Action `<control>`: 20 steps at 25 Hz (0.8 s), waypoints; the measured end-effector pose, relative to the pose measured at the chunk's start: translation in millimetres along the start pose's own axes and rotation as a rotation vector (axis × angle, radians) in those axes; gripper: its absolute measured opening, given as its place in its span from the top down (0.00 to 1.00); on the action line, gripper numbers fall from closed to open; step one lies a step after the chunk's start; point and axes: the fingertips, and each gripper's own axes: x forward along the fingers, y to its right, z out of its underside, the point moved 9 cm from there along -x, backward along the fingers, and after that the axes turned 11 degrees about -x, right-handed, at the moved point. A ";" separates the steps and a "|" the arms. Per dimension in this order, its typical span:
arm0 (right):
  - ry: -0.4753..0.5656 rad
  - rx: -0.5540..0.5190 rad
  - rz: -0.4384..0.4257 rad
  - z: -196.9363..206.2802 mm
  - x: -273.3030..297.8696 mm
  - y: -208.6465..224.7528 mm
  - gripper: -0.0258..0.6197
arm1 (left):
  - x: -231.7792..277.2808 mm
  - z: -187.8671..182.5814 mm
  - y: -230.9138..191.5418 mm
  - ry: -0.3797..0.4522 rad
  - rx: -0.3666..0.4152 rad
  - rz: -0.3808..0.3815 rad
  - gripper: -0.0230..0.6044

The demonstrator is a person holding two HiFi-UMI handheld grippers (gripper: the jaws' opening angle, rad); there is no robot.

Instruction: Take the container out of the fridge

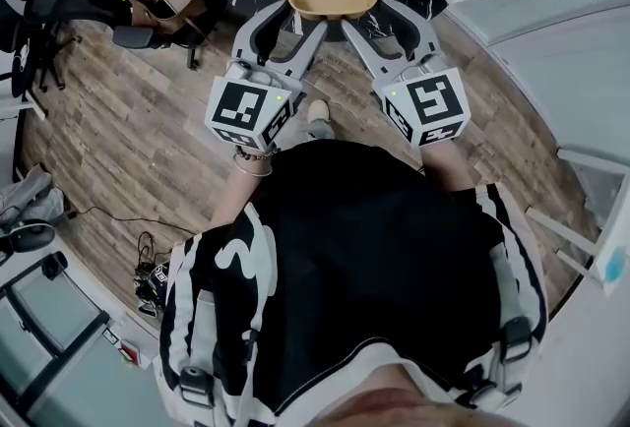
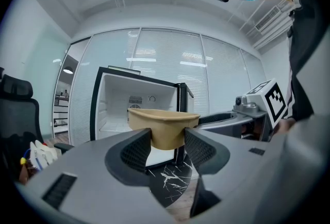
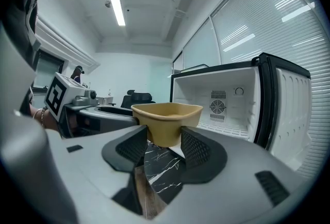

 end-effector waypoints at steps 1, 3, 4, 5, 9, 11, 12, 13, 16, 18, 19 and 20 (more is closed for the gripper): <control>0.001 0.000 0.000 -0.3 -2.5 -1.1 0.63 | -1.6 0.0 2.3 0.000 0.001 0.000 0.64; 0.004 -0.001 0.001 -0.8 -7.7 -3.9 0.63 | -5.2 0.6 7.2 0.001 0.004 -0.001 0.64; 0.006 -0.001 0.001 -1.0 -9.9 -5.3 0.63 | -7.1 0.8 9.2 0.002 0.006 -0.001 0.64; 0.008 -0.001 0.001 -1.3 -11.7 -6.7 0.63 | -8.9 1.1 10.8 0.002 0.007 -0.001 0.64; 0.011 0.000 0.000 -1.6 -17.6 -11.7 0.63 | -14.7 2.5 15.8 0.003 0.007 -0.003 0.64; 0.011 -0.001 0.000 -1.6 -20.7 -14.0 0.63 | -17.5 3.6 18.4 0.004 0.006 -0.003 0.64; 0.011 -0.002 0.001 -1.6 -22.3 -15.3 0.63 | -18.9 4.2 19.7 0.004 0.006 -0.003 0.64; 0.011 -0.002 0.002 -1.6 -23.9 -16.5 0.63 | -20.2 4.6 21.1 0.005 0.006 -0.002 0.64; 0.010 -0.003 0.002 -0.7 -28.8 -19.3 0.63 | -23.4 6.1 25.5 0.008 0.004 -0.002 0.64; 0.009 -0.003 0.001 -0.1 -31.7 -21.4 0.63 | -25.9 7.3 28.3 0.009 0.004 -0.004 0.64; 0.010 -0.003 0.000 0.2 -32.9 -22.5 0.63 | -27.1 8.0 29.5 0.010 0.004 -0.006 0.64; 0.011 -0.003 0.000 0.5 -34.0 -23.5 0.63 | -28.4 8.7 30.6 0.010 0.005 -0.008 0.64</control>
